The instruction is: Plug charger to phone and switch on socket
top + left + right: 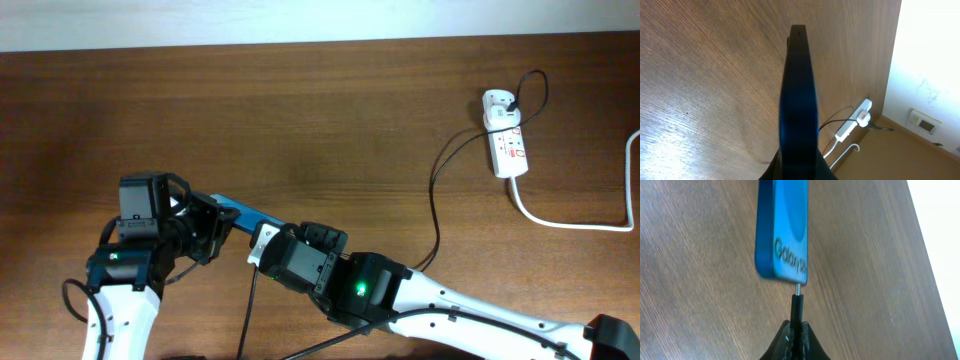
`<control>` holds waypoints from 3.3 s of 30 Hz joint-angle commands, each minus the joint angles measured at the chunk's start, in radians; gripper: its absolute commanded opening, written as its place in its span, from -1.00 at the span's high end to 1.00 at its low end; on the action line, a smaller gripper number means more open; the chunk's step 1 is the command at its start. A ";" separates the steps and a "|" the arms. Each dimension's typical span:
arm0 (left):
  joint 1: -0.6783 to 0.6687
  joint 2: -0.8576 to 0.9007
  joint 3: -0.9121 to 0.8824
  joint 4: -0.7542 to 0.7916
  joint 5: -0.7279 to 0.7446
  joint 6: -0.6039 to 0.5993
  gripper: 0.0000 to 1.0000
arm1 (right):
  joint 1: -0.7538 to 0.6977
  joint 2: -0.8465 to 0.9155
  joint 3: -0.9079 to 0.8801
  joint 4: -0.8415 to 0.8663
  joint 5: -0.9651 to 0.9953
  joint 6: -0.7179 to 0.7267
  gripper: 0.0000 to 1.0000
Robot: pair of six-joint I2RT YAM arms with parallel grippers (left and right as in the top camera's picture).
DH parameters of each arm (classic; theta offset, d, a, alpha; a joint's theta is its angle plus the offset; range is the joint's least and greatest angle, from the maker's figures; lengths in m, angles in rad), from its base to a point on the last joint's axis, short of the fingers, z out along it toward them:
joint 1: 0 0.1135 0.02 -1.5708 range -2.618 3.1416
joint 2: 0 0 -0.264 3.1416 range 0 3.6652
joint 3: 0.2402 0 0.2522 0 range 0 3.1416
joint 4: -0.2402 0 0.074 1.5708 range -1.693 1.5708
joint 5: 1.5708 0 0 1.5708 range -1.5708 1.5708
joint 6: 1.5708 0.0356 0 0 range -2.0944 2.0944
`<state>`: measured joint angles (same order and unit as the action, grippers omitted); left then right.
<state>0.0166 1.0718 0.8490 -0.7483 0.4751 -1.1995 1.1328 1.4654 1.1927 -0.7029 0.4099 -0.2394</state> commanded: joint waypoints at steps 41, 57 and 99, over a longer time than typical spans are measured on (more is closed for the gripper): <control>-0.001 -0.005 0.015 -0.009 0.038 0.027 1.00 | -0.006 0.000 0.004 -0.026 -0.011 0.012 0.92; -0.001 -0.005 0.015 -0.009 0.034 0.027 1.00 | -0.006 0.000 0.004 -0.049 -0.062 0.012 0.91; -0.001 -0.014 0.015 -0.023 0.061 0.027 1.00 | -0.007 0.063 0.033 0.027 -0.119 0.012 0.91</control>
<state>0.0257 1.0718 0.8490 -0.7647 0.4492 -1.1706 1.1271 1.4834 1.2045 -0.7021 0.3233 -0.2386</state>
